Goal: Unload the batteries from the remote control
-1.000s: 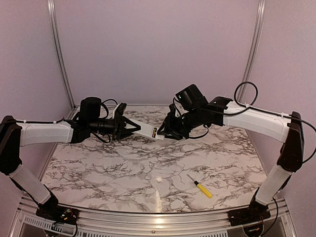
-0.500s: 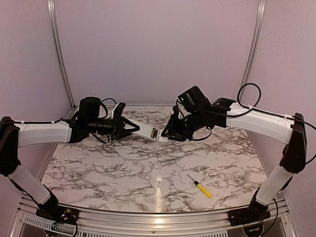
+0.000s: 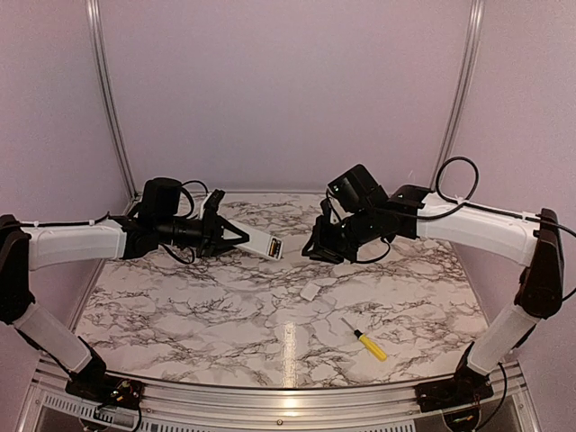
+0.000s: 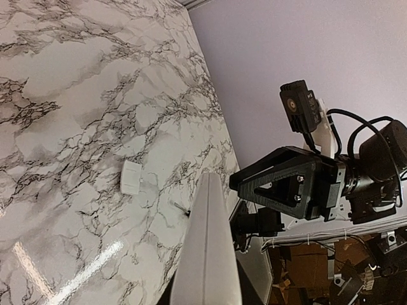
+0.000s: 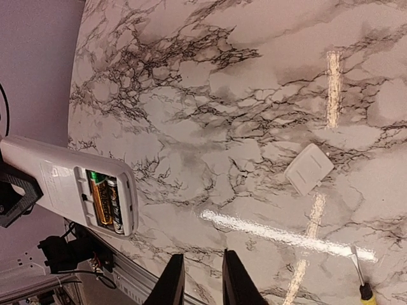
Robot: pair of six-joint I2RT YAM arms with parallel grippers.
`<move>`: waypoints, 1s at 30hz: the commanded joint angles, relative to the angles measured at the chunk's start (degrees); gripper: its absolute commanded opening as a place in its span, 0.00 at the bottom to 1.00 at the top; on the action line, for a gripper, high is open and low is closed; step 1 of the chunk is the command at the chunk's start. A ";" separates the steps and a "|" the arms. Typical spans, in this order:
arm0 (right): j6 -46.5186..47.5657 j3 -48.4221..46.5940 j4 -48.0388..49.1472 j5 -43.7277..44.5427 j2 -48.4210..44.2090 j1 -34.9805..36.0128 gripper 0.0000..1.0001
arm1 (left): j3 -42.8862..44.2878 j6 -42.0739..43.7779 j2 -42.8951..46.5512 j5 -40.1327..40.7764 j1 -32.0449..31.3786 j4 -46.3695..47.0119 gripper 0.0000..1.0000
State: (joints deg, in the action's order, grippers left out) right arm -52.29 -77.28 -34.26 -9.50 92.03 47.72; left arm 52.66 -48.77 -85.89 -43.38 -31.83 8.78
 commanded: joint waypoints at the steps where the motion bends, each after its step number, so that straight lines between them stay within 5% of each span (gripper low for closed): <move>1: 2.33 -0.81 1.29 0.99 1.74 0.21 0.21 | 1.53 4.59 2.81 1.44 0.34 -5.52 0.00; 9: 9.78 -3.23 -3.67 2.88 3.47 0.25 0.34 | -4.58 4.81 6.04 2.83 0.28 -5.33 0.00; 23: 15.65 6.73 -15.36 7.85 -4.60 0.26 0.91 | -18.46 -5.45 4.38 2.21 -0.51 12.14 0.00; 30: 15.26 15.10 -16.92 9.17 -9.03 2.07 0.97 | -22.05 -11.29 0.56 3.91 -1.95 21.31 0.00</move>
State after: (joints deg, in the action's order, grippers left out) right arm -37.26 -64.84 -48.86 -2.20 85.25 48.07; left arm 32.45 -56.21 -83.29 -40.77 -33.10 21.30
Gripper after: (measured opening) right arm 0.966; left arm 0.170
